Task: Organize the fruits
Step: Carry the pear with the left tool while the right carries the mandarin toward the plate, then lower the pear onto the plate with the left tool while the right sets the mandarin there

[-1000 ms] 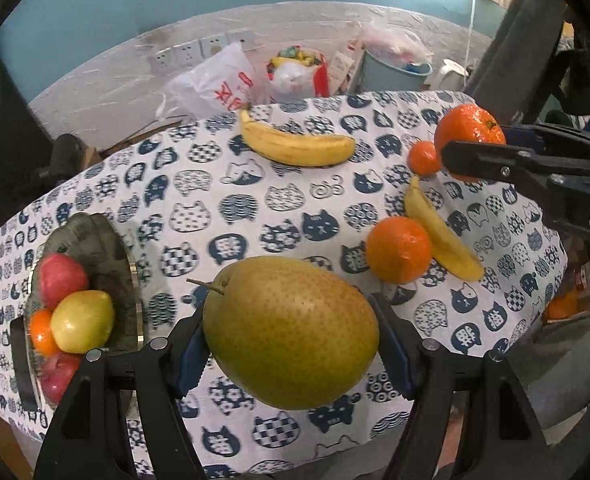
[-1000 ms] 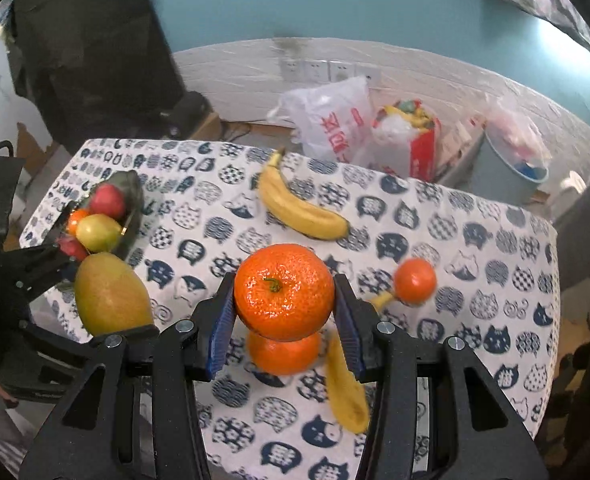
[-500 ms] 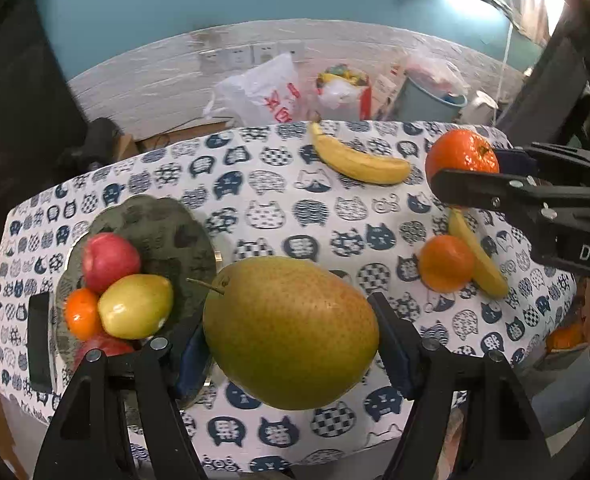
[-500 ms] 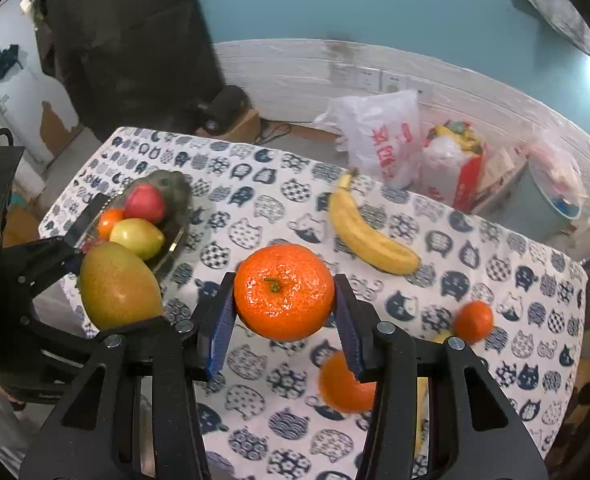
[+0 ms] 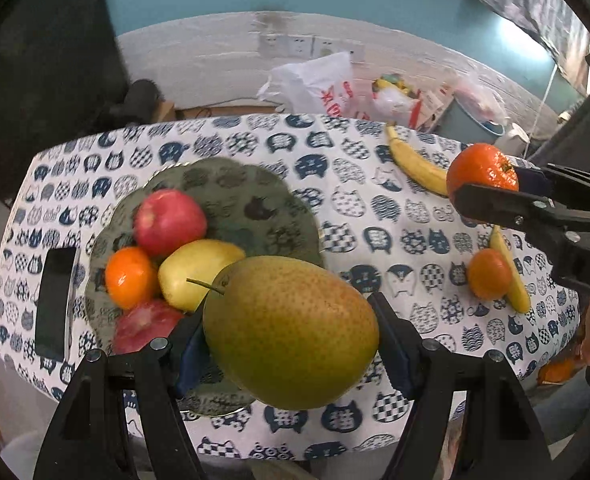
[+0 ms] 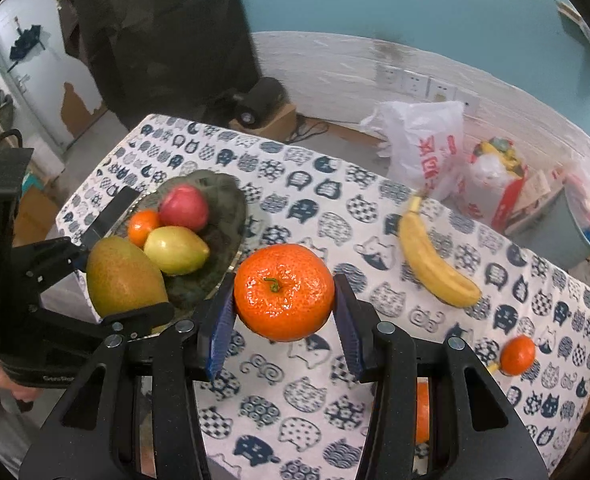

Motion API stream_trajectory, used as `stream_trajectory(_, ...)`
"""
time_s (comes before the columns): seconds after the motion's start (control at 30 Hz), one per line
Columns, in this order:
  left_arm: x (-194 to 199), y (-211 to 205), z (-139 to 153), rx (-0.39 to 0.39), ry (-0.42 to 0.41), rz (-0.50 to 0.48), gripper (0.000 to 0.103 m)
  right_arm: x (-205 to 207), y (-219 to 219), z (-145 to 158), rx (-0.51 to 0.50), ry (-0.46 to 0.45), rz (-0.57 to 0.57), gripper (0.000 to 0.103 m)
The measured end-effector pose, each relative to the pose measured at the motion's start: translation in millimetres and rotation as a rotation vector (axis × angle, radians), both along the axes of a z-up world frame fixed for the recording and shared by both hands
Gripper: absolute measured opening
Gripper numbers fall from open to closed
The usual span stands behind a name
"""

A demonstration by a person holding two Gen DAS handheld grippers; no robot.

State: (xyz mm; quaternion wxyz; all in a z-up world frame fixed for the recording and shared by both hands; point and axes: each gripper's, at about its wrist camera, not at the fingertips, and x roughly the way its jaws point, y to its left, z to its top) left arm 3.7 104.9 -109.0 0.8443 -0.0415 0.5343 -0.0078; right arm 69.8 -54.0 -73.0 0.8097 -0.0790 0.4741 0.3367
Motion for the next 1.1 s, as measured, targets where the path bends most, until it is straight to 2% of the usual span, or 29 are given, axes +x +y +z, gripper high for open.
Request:
stream_trajectory(0.53,-8.6,49.3,-40.9,-0.021,0.094,0.078,0.074,-0.6,68.7,-17.0,-0.013,0.043,0.092,0.046)
stream_trajectory(0.7,-10.0,46.8,-41.3,-0.004,0.071,0.047,0.069,-0.5,82.6,-25.8,-0.026,0.06,0.11,0.046)
stream_trajectory(1.1,-8.8,63.5,-51.5,-0.105,0.12,0.09,0.069,7.4,106.6,-52.1,-0.051,0.104,0.125,0.046)
